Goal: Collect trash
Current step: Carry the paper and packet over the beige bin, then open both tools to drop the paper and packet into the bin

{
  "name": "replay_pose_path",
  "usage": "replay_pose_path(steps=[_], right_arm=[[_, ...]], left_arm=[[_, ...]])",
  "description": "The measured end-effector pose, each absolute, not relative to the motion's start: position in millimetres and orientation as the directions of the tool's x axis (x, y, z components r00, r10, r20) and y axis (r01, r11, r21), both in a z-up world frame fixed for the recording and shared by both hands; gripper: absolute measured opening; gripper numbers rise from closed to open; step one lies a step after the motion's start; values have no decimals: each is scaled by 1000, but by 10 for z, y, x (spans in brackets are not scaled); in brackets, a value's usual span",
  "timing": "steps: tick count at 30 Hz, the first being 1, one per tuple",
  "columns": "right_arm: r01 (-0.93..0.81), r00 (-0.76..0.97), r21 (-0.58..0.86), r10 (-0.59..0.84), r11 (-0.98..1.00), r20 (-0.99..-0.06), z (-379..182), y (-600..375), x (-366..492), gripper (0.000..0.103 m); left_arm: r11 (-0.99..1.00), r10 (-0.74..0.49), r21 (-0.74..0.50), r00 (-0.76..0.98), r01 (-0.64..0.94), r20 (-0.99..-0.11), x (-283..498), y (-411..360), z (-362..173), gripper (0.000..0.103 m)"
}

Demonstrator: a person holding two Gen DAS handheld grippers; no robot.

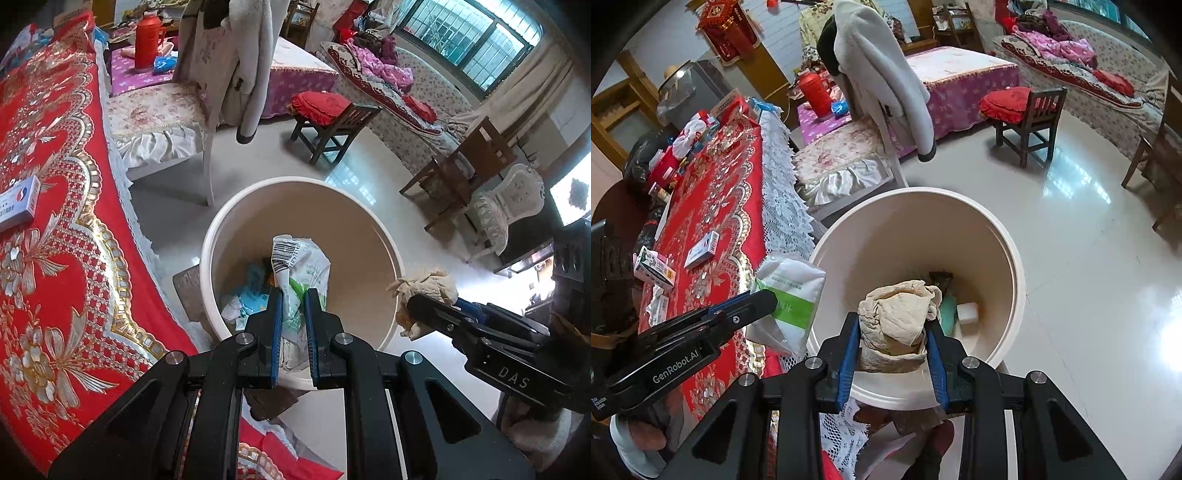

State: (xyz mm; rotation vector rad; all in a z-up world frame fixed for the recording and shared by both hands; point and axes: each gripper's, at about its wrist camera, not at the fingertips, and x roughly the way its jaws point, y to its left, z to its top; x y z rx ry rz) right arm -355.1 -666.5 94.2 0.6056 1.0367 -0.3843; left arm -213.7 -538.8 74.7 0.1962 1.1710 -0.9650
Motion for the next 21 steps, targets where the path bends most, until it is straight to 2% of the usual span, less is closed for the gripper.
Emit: replay_pose_path(steps=[15,21], right_arm=[[577,448,286,-4,765,-894,848,-6702,-3564,32],[585,446,288,-4,758,-895,839,-6713,-3539,36]], left_arm=[[614,-528,-336,56,714,-847,-2126,-5417,717,9],[619,-530,-344,51,706,-847,-2094,-5414,689,9]])
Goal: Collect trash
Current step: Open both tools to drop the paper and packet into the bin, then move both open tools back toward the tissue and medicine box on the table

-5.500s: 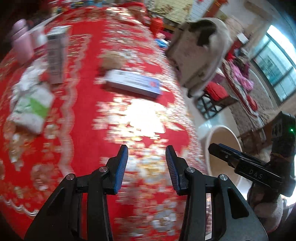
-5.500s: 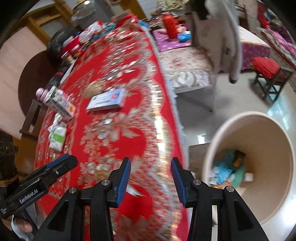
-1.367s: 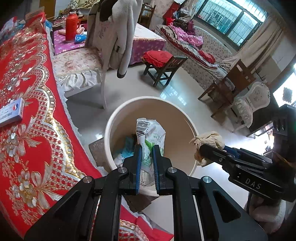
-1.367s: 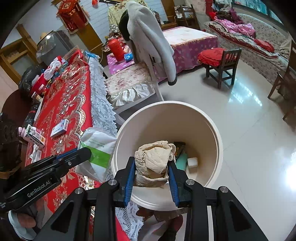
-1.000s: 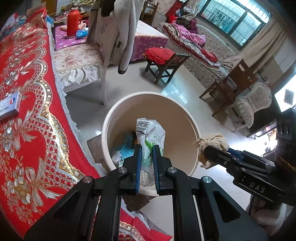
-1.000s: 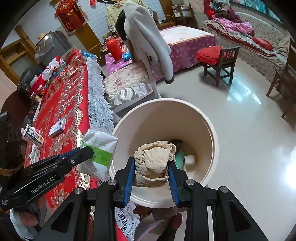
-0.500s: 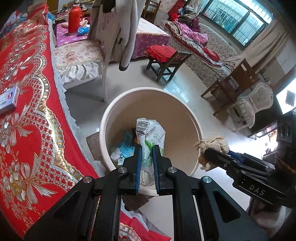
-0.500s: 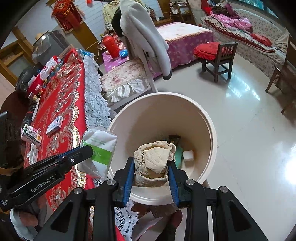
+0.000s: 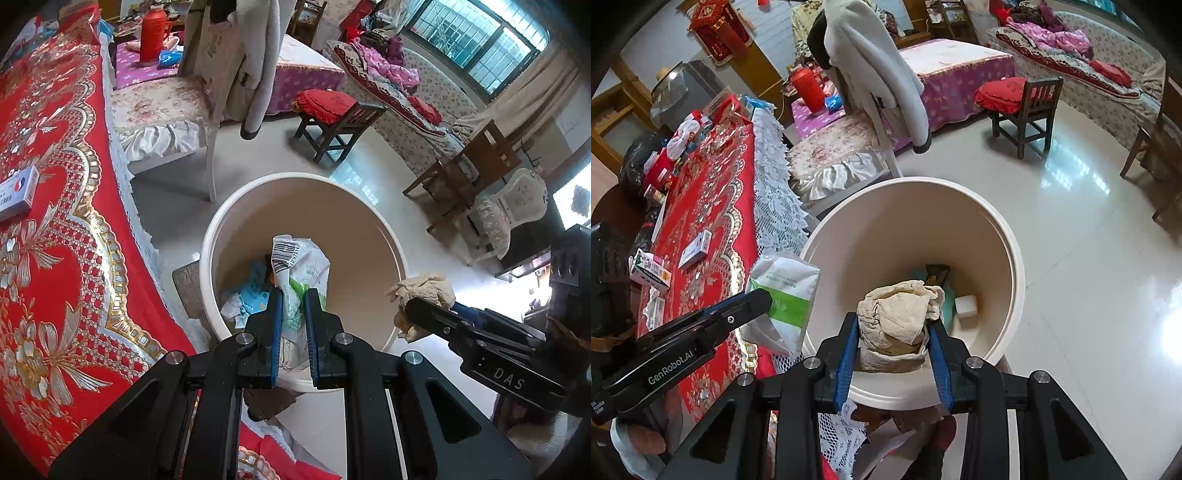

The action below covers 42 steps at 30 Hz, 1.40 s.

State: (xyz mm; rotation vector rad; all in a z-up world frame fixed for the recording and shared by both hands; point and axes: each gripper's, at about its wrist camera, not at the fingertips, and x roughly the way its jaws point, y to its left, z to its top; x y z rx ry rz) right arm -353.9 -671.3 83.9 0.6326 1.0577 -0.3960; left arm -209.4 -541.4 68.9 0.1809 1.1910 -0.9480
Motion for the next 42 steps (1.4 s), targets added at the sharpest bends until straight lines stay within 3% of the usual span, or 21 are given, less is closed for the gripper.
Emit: replay_pose_path(steps=[5,12,26,42], right_arm=[[599,450,291,-13,746,-893,848,-6741,-3542,48],[615,444,301,-4,729,-896,829,-6774,-3533,48],[573,452,302,13,762,-892,882,-6603,-3321,48],[413,469,318,100,854,-878,959,-5914,-2546,48]], left_arm=[[628,-536,-358,51,691,-843,-2048,-5388,682,12],[631,-546,-394,21,668,-838,-2004,-5360,664,33],[671,-533,-337,113,661,-838,-1917,-5091,799,33],[792,-485,-299,252,532,-837,-1471,-4138,928,33]])
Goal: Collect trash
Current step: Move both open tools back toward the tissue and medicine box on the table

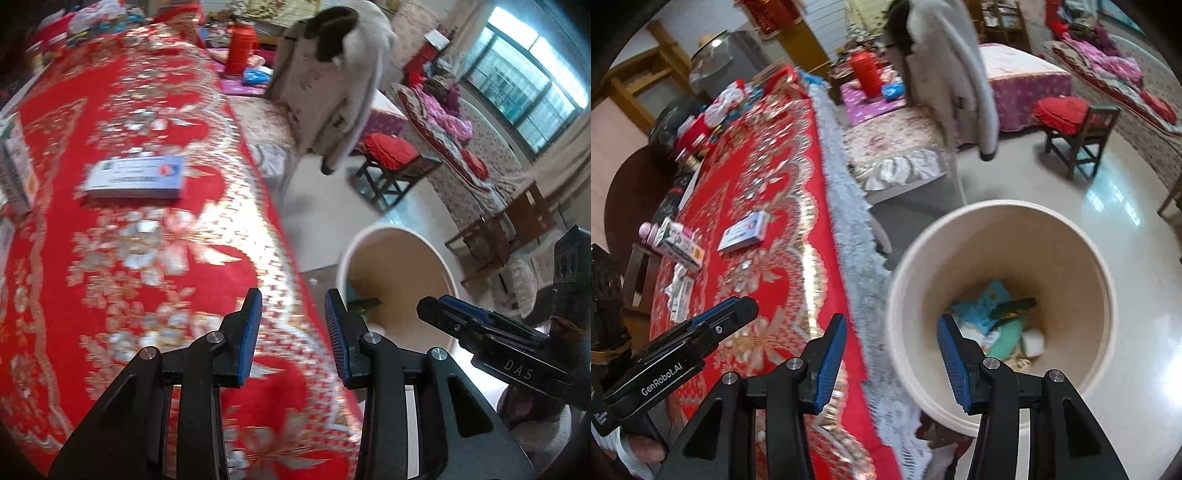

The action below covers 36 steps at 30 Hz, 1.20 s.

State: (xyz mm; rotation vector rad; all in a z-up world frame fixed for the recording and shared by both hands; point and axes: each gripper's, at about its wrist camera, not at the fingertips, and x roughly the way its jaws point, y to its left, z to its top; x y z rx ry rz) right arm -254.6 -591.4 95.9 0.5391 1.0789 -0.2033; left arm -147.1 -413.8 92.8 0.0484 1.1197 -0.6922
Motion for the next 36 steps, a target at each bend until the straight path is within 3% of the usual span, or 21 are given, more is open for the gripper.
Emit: replay_pose_path(steps=[23,30,36], right_arm=[[127,391,355,282,926,-876,721,-4292,-1234,51],[94,404,293,233,951,-884,733,-4208,-649,51],[184,424,194,101,964,-900,617,-4515,42,51]], left_arm=[[940,-337,-285,387,186,-858,-621,-1913,878,33],[945,-327,-302,402,127,-855,-358,-1369,906,39],[953,-298,-292,411,77,-862,-200,-1039,894,40]])
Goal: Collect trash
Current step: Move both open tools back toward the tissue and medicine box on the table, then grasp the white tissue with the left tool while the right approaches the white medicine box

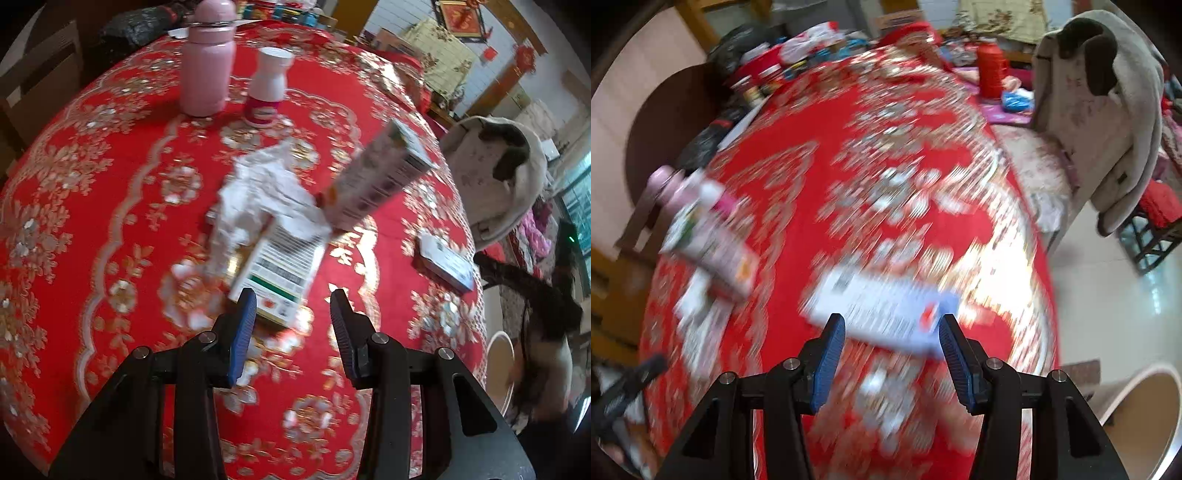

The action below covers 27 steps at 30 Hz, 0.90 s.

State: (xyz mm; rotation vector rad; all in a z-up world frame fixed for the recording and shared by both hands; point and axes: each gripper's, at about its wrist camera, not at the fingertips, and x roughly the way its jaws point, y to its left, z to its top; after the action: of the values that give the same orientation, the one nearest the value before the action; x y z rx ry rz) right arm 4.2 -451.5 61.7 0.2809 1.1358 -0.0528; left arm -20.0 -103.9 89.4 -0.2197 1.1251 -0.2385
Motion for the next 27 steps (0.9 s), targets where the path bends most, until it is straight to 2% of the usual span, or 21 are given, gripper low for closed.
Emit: replay_pose_path(steps=[4,10,13,16,18,20,27], right_arm=[[232,353,86,-2,969,-936,343,-4695,330,51],[132,288,75,35,988,-957,280,-4529,140,51],[96,276,140,109,985,-955,326,-4349,-109,51],[99,294,192,156,976,-943,383,-4229,-326,51],[106,311,252,209,962,-927,416,-4172,-425,52],[114,324,287,238,951,-916,445,-4120,-486,60],[110,397,345,277,932,-875,520,-3885,-472,64]], left_arm=[[958,-281,-281,405,62,-870,-118,-889,855,40],[953,-289,-301,386,29,-876,121,-713,761,40],[944,-309,-328,396,21,-865,289,-691,782,41],[935,-334,-355,398,22,-855,468,-715,786,54],[933,-343,-357,386,39,-856,593,-773,757,54],[937,-338,-345,377,52,-862,689,-827,716,54],[948,-311,-315,336,45,-889,1034,-942,491,55]])
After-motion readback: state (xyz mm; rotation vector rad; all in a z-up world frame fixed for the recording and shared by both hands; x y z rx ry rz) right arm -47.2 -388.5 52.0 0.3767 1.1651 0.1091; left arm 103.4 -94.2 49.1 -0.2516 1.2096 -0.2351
